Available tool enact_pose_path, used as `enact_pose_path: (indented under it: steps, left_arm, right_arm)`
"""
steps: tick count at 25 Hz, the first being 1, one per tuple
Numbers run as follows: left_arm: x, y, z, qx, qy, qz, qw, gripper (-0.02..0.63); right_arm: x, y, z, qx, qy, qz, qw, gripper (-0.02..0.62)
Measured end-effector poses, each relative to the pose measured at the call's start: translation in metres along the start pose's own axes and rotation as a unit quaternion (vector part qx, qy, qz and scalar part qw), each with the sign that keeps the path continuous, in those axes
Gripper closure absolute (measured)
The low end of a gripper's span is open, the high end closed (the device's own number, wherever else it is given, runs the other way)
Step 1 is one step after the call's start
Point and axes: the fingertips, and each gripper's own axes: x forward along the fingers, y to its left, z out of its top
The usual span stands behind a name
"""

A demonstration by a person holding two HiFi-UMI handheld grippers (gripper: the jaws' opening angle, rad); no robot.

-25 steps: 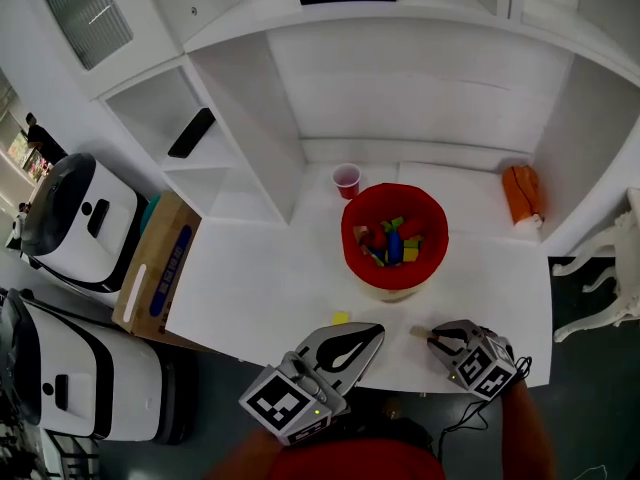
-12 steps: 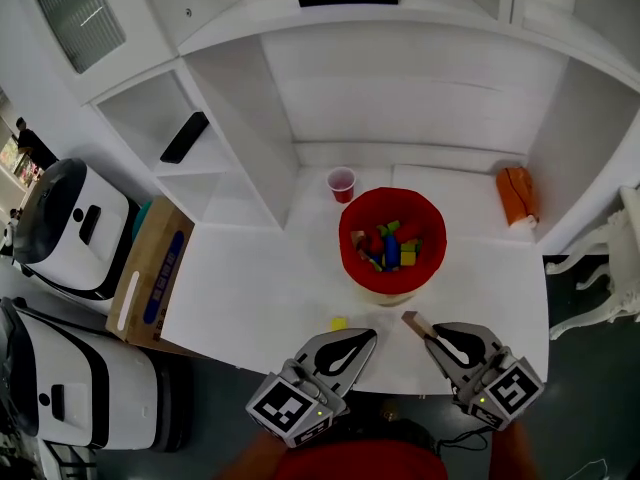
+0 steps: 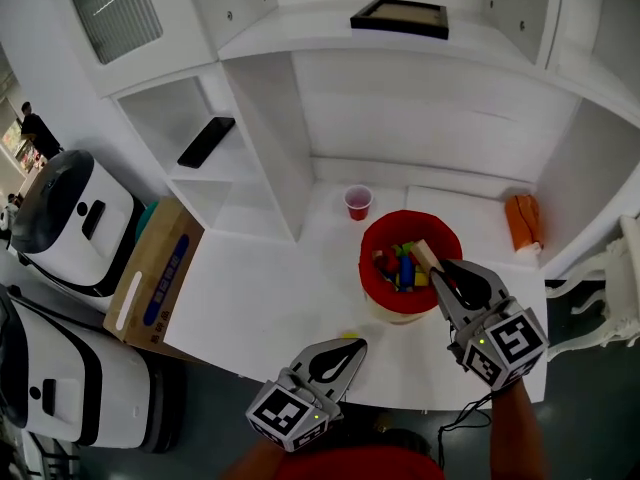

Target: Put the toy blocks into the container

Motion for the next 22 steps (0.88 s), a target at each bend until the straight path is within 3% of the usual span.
enact_pose_path:
  steps: [2,6,9,13,19,22]
  left_arm:
    - [-0.003,0.008,-0.005,0.001,0.008,0.01,0.9999,0.591]
    - [-0.006,0.021,-0.029,0.005,0.041,0.026,0.9988,0.591]
    - [-0.006,0.024,-0.047,0.0,0.06,0.03,0.9977,0.59]
    - [-0.002,0.026,-0.073,0.003,0.091,0.036,0.9952,0.587]
    - [0.011,0.034,-0.112,0.056,0.167,0.033,0.9839,0.462]
    - [0.016,0.043,-0.126,0.087,0.204,0.015,0.975,0.441]
  right_arm:
    - [0.005,0.001,-0.001,0.023,0.0,0.003,1.0,0.472]
    - [-0.006,0.013,0.008,0.03,-0.027,0.016,0.999,0.476]
    - [-0.024,0.03,0.014,0.024,-0.056,0.022,0.998,0.547]
    - [-0.043,0.048,0.01,0.022,-0.064,0.02,0.998,0.592]
    - [-0.054,0.073,-0.004,0.03,-0.054,0.035,0.997,0.591]
    - [-0.059,0.079,-0.008,0.031,-0.049,0.038,0.998,0.591]
